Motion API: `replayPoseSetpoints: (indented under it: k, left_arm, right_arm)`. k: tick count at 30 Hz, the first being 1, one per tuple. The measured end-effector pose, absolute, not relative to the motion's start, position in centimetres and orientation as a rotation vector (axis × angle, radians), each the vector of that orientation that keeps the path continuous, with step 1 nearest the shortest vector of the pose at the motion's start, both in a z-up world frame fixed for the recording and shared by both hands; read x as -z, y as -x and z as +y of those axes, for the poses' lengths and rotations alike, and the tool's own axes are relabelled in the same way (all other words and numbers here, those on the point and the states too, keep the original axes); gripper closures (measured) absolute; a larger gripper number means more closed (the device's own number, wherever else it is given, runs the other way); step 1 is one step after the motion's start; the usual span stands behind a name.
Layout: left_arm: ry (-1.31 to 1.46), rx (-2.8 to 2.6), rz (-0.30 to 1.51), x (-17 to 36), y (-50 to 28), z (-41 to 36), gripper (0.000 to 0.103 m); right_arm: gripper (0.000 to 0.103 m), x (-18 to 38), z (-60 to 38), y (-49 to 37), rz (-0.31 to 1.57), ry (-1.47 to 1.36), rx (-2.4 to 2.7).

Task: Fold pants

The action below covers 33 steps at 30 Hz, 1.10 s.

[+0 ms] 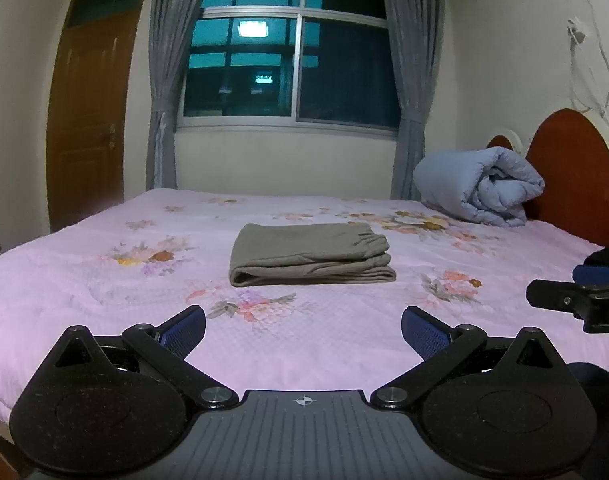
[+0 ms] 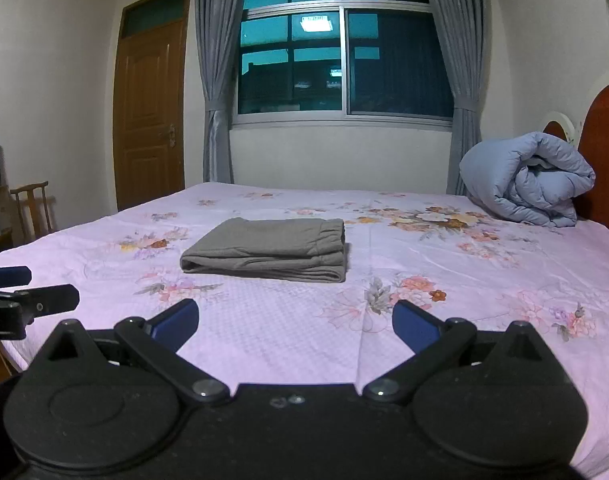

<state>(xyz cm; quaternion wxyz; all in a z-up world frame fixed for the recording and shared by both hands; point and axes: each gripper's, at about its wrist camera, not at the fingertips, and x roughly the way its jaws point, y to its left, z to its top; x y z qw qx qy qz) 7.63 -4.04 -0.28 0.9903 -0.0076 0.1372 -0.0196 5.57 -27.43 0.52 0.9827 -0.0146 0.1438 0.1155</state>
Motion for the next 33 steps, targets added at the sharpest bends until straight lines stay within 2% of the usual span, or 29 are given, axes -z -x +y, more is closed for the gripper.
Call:
replayPoseSetpoints:
  k: [33]
  left_arm:
    - [0.011, 0.054, 0.273, 0.57, -7.99, -4.56, 0.0]
  right_arm:
    - [0.006, -0.72, -27.79, -5.19, 0.292, 0.027, -0.231]
